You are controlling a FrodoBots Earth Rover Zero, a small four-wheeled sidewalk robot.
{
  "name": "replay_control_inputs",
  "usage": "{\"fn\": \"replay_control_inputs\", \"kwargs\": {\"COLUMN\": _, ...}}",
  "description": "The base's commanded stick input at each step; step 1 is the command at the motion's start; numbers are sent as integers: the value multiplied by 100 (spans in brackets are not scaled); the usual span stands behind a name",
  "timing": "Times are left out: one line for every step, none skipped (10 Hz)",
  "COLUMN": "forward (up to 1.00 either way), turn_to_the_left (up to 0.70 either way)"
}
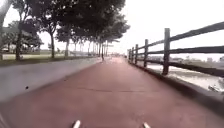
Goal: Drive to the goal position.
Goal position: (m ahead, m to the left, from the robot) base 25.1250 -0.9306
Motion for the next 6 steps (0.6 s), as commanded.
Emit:
{"fn": "replay_control_inputs", "kwargs": {"forward": 70, "turn_to_the_left": 0}}
{"fn": "replay_control_inputs", "kwargs": {"forward": 70, "turn_to_the_left": 0}}
{"fn": "replay_control_inputs", "kwargs": {"forward": 70, "turn_to_the_left": 0}}
{"fn": "replay_control_inputs", "kwargs": {"forward": 70, "turn_to_the_left": 0}}
{"fn": "replay_control_inputs", "kwargs": {"forward": 70, "turn_to_the_left": 0}}
{"fn": "replay_control_inputs", "kwargs": {"forward": 70, "turn_to_the_left": 0}}
